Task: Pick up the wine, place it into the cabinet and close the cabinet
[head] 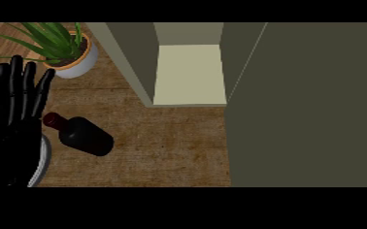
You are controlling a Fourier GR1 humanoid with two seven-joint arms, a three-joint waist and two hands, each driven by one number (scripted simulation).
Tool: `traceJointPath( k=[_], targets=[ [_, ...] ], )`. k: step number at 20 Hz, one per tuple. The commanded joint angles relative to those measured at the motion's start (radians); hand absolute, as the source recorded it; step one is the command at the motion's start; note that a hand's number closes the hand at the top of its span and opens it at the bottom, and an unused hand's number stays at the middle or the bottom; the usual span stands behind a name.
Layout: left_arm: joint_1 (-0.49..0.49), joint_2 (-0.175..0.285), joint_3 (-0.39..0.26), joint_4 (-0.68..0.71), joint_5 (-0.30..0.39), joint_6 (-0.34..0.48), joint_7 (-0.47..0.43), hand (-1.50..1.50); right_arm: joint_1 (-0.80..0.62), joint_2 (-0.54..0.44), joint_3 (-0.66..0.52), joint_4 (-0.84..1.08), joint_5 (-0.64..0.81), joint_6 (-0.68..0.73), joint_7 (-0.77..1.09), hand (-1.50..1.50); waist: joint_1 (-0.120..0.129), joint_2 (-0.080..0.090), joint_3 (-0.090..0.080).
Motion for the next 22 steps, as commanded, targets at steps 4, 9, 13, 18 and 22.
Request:
traceJointPath(
  k=[4,9,13,18,22],
  targets=[
    [0.085,0.111,-0.111,-0.031,0.223,-0.335,-0.066,-1.50,0.057,0.008,0.021,-0.037,-0.052,0.043,-0.018,-1.50,0.010,-0.015,-0.013],
    [0.205,0.146,-0.227,0.005,0.518,-0.512,0.073,-1.50,0.123,-0.033,0.116,-0.086,-0.176,0.180,0.073,-1.50,0.004,-0.015,-0.014],
    [0.319,0.285,-0.116,-0.114,0.756,-0.605,0.126,-1.50,0.203,-0.050,0.130,-0.187,-0.201,0.187,0.137,-1.50,0.017,-0.017,-0.012],
    [0.349,0.383,-0.029,-0.253,0.944,-0.555,0.246,-1.50,0.166,-0.105,0.059,-0.319,-0.313,0.191,0.293,-1.50,0.016,-0.013,-0.011],
    [0.368,0.420,0.090,-0.285,1.090,-0.543,0.280,-1.50,0.107,-0.077,0.079,-0.357,-0.294,0.133,0.369,-1.50,0.017,-0.012,-0.011]
  ],
)
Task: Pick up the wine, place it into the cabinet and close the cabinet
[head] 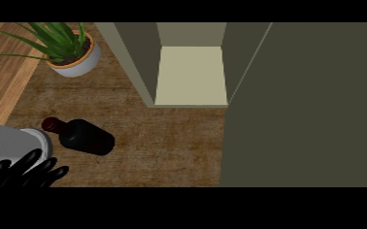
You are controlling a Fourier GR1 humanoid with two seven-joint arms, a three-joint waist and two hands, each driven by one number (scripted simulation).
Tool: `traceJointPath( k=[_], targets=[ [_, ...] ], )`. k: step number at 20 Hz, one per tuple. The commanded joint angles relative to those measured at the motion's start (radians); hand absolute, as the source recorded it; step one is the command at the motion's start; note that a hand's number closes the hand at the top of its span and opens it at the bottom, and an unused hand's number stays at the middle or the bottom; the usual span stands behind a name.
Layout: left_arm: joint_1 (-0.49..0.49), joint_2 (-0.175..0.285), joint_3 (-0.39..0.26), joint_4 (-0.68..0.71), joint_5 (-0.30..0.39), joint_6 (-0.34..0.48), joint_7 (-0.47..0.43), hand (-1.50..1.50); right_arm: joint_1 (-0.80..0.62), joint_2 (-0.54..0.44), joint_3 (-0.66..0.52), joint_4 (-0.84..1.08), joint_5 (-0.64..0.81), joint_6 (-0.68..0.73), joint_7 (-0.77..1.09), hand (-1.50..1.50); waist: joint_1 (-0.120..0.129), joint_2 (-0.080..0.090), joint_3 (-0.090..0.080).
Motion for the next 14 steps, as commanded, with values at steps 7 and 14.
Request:
traceJointPath(
  k=[7,14],
  targets=[
    [0.063,0.058,0.161,-0.117,0.217,0.064,0.103,-1.50,-0.055,-0.011,-0.015,-0.160,-0.055,-0.058,0.201,-1.50,0.002,-0.001,0.000],
    [0.019,0.069,0.246,-0.132,0.284,0.164,0.173,-1.50,-0.088,0.013,0.012,-0.187,-0.011,-0.094,0.263,-1.50,-0.001,-0.001,0.000]
  ],
)
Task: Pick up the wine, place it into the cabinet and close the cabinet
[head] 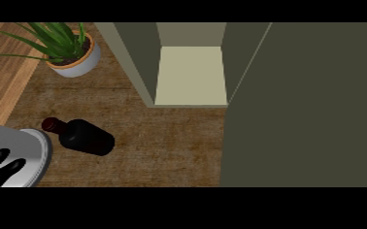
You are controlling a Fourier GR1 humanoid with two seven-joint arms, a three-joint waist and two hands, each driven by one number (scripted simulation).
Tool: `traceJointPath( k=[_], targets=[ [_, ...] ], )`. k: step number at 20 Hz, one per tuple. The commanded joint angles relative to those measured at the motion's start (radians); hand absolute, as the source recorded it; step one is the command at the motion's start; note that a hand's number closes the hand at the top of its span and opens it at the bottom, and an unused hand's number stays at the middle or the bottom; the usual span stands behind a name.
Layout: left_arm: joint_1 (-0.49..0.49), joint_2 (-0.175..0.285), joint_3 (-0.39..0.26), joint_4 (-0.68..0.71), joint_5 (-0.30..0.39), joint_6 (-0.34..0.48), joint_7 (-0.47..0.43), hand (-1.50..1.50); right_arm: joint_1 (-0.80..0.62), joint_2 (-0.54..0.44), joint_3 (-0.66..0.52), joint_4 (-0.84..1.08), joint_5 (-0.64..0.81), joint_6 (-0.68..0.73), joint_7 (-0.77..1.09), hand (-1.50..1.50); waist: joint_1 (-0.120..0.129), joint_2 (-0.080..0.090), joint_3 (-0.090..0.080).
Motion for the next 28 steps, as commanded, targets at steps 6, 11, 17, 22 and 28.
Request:
traceJointPath(
  k=[6,11,17,22,28],
  targets=[
    [-0.059,0.064,0.184,-0.015,0.149,0.069,0.098,-1.50,0.021,-0.023,-0.064,-0.186,-0.108,-0.020,0.136,-1.50,-0.005,-0.001,0.000],
    [-0.119,0.022,0.180,0.106,0.085,0.001,0.104,-1.50,0.032,0.031,0.042,-0.211,0.001,-0.042,0.129,-1.50,-0.014,0.000,-0.001],
    [-0.190,0.017,0.211,0.221,0.059,-0.018,0.138,-1.50,-0.001,-0.011,-0.098,-0.138,-0.107,0.005,0.103,-1.50,-0.012,0.002,0.000],
    [-0.261,0.025,0.205,0.373,0.011,-0.080,0.149,-1.50,-0.068,0.030,0.008,-0.149,-0.002,-0.057,0.140,-1.50,-0.014,0.003,-0.001],
    [-0.293,-0.007,0.164,0.489,-0.035,-0.160,0.169,-1.50,-0.029,-0.007,-0.090,-0.170,-0.097,-0.005,0.151,-1.50,-0.018,0.002,0.000]
  ],
)
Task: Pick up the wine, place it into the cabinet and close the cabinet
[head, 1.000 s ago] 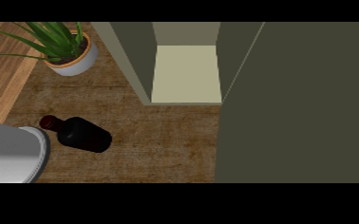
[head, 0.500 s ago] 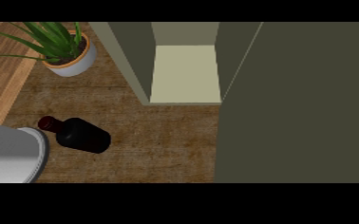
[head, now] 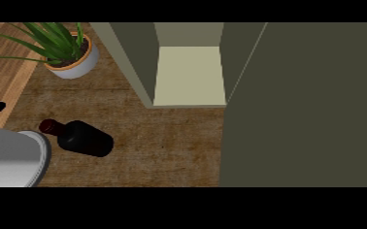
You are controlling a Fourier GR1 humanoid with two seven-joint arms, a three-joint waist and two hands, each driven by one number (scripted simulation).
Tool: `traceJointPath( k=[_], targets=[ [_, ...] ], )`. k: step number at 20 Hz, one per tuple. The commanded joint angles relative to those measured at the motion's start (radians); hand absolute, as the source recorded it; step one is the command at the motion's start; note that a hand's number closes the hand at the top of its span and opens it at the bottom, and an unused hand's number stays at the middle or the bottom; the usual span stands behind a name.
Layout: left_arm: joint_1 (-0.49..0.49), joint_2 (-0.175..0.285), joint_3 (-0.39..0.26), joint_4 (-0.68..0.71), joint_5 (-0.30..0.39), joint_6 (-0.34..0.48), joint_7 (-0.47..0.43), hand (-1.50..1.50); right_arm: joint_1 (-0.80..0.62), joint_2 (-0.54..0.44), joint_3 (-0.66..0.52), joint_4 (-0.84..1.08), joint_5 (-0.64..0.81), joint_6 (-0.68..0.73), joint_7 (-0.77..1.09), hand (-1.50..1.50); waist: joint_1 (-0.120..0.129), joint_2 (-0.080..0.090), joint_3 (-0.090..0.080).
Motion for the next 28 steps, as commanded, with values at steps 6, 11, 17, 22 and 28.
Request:
traceJointPath(
  k=[6,11,17,22,28],
  targets=[
    [-0.034,-0.105,-0.095,0.150,-0.194,-0.119,-0.024,-1.50,-0.021,0.013,0.002,-0.093,-0.050,-0.019,0.061,-1.50,-0.004,0.005,-0.005],
    [-0.100,-0.146,-0.112,0.308,-0.264,-0.193,-0.070,-1.50,0.047,0.024,0.027,-0.130,-0.046,0.005,0.041,-1.50,-0.019,0.005,-0.005],
    [-0.113,-0.216,-0.056,0.396,-0.427,-0.250,-0.185,-1.50,0.028,0.005,-0.007,-0.184,-0.087,0.002,0.096,-1.50,-0.013,0.003,-0.005],
    [-0.179,-0.206,-0.029,0.534,-0.530,-0.318,-0.262,-1.50,-0.047,0.010,-0.034,-0.149,-0.110,-0.029,0.130,-1.50,-0.007,0.004,-0.006],
    [-0.201,-0.285,-0.040,0.631,-0.706,-0.344,-0.407,-1.50,0.025,0.033,-0.019,-0.144,-0.069,0.006,0.069,-1.50,-0.006,0.004,-0.005]
  ],
)
